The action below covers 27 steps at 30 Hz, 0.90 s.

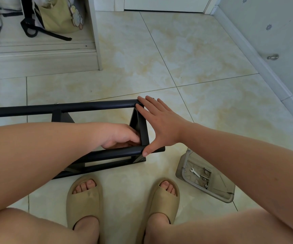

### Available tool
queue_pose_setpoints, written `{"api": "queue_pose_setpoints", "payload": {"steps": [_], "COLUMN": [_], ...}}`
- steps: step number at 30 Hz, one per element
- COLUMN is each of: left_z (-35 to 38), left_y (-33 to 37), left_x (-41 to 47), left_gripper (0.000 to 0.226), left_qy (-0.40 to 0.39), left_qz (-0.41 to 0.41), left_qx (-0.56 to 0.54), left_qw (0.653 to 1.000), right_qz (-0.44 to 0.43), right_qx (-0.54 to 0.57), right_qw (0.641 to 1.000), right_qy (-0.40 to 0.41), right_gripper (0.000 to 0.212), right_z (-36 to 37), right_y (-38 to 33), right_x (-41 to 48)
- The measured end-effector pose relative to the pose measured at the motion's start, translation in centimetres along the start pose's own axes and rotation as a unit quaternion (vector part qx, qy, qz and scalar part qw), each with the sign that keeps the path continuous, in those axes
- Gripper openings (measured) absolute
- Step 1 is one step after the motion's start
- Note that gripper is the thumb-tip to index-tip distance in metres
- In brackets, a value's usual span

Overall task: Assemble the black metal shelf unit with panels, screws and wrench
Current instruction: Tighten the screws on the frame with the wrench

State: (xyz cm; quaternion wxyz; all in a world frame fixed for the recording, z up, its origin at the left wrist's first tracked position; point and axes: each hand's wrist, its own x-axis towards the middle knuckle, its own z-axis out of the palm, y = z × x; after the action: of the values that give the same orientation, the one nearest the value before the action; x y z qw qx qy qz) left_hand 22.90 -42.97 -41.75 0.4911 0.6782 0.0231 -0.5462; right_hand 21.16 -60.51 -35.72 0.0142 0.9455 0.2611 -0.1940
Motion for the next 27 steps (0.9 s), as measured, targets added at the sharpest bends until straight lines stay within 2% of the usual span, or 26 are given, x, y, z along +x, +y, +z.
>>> {"api": "queue_pose_setpoints", "payload": {"steps": [6,13,17,22,24,27], "left_z": [-0.3,0.1,0.1,-0.3,-0.4,-0.8], "left_y": [0.0,0.0,0.0,-0.2,-0.3,-0.2], "left_x": [-0.1,-0.2,0.0,-0.5,-0.9,-1.7], "left_gripper": [0.022,0.025,0.020,0.026,0.026,0.014], "left_qy": [-0.020,0.003,-0.003,-0.036,-0.040,0.024], "left_qz": [0.003,-0.002,0.006,0.013,0.015,0.021], "left_qx": [-0.047,0.039,-0.003,-0.034,-0.006,0.092], "left_qw": [0.999,0.999,1.000,0.999,0.999,0.995], "right_qz": [0.000,-0.002,-0.004,-0.008,-0.007,-0.005], "right_qx": [0.001,-0.004,-0.001,-0.001,-0.004,-0.014], "right_qw": [1.000,1.000,1.000,1.000,1.000,1.000], "right_qy": [0.003,0.001,0.004,0.004,0.000,-0.010], "right_gripper": [0.148,0.148,0.148,0.149,0.149,0.150], "right_z": [0.0,0.1,0.2,0.3,0.3,0.2], "right_y": [0.1,0.1,0.2,0.4,0.5,0.6], "right_x": [0.0,0.1,0.1,0.1,0.2,0.4]}}
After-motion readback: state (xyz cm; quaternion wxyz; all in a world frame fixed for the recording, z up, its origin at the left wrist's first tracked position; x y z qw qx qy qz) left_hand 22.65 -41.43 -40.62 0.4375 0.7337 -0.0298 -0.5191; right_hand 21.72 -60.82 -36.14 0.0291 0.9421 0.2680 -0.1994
